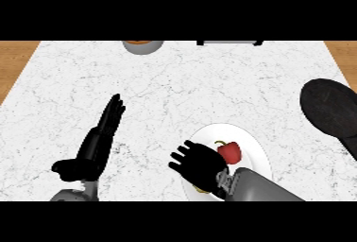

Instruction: Pick the squash from the plate and place it in the pan

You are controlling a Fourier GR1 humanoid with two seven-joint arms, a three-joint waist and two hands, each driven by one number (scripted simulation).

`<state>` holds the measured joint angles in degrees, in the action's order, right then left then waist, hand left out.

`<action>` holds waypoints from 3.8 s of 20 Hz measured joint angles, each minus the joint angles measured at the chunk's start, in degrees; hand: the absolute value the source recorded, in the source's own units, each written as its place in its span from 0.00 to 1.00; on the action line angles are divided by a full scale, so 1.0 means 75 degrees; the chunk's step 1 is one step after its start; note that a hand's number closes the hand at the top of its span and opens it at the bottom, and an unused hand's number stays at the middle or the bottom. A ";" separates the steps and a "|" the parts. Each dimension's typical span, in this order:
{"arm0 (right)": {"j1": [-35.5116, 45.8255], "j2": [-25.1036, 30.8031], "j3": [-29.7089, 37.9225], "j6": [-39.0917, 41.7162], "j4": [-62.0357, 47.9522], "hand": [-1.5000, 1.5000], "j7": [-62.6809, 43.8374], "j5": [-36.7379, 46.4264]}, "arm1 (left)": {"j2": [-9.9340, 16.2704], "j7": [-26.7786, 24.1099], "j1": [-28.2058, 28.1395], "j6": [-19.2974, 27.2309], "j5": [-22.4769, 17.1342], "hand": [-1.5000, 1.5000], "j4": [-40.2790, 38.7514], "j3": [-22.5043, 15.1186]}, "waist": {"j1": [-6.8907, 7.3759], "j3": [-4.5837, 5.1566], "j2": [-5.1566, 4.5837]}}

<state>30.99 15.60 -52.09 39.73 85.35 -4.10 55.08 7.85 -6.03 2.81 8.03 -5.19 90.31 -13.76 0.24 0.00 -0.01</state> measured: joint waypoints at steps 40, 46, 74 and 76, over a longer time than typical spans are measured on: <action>-0.1420 -0.1603 0.5336 -0.4525 -0.1097 1.00 -0.2194 0.1754 | -0.0246 -0.0113 -0.0392 -0.0372 0.0285 0.50 -0.0004 0.0699 | -0.0486 -0.0015 0.0076; -0.1651 -0.1856 0.5916 -0.5986 0.0176 1.00 -0.3354 0.2166 | -0.0239 -0.0051 -0.0363 -0.0505 0.0282 0.50 0.0086 0.0601 | -0.0241 -0.0004 0.0051; -0.0451 0.0868 1.0646 -1.0719 -0.4516 1.00 0.0362 -0.0965 | -0.0562 0.0041 0.0001 -0.0635 0.0554 0.50 -0.0041 0.0498 | 0.0131 -0.0020 -0.0064; -0.0110 0.1207 1.0931 -1.0892 -0.5304 1.00 0.0929 -0.1332 | -0.0530 0.0149 0.0114 -0.0687 0.0517 0.50 -0.0029 0.0546 | 0.0161 -0.0023 -0.0076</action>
<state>30.16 24.65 29.89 -41.96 45.57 2.87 45.10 3.87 -4.91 3.67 2.88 -1.31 90.09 -9.66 1.45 -0.18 -0.58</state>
